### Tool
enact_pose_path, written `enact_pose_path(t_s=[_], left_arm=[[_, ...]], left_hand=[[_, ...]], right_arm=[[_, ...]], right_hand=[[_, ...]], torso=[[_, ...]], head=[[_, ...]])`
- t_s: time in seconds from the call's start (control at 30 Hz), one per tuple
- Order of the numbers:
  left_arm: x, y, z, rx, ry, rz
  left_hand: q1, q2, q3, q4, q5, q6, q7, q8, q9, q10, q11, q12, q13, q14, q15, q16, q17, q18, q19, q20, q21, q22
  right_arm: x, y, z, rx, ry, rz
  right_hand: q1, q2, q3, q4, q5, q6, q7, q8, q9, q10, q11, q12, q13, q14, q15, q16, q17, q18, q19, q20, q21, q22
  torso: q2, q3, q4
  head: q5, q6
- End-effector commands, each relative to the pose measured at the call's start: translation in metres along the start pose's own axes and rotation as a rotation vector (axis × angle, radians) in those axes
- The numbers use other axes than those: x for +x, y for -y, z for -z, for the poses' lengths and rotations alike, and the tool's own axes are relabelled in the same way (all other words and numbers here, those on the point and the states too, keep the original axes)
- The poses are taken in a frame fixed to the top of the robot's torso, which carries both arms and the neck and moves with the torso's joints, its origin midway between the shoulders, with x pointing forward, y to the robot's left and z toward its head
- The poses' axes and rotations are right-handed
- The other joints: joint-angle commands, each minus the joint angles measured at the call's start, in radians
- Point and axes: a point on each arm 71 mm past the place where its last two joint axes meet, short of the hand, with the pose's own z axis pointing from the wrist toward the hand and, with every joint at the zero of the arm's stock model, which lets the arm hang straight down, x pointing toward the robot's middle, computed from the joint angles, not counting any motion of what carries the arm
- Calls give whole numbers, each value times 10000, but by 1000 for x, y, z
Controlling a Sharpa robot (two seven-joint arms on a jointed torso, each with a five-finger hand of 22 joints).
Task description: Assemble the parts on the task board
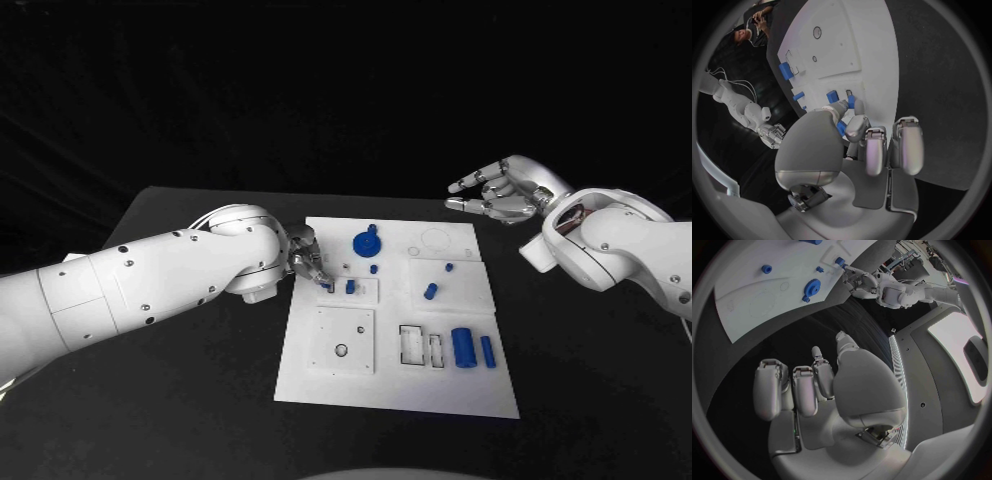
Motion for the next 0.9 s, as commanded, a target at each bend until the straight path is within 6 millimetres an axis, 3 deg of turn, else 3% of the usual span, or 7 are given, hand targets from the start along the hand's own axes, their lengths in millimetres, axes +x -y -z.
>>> enact_pose_path(t_s=[0.03,0.9], left_arm=[[3,0,0,-174,-310,-335],[6,6,-3,-222,-206,-339]], left_hand=[[100,42,1292,-1228,67,74,-59,51,14,53,4,41,-13,1051,-7,31,2634,-105,500,-3,35,1079],[60,22,1359,-1243,78,86,-59,60,23,75,4,70,23,1051,-7,31,2634,-108,504,-3,40,1088]], right_arm=[[2,-1,0,-111,-158,70],[2,-1,0,-127,-172,56]], right_hand=[[-61,59,-71,7,-4,-28,-39,36,17,-79,-4,-55,749,703,-32,-66,1091,97,-69,-8,-54,-13],[-61,59,-71,7,-4,-28,-39,36,17,-79,-4,-55,749,703,-32,-66,1091,97,-69,-8,-54,-13]], torso=[[-2,-3,5],[0,2,5]], head=[[2,-12],[-31,-39]])
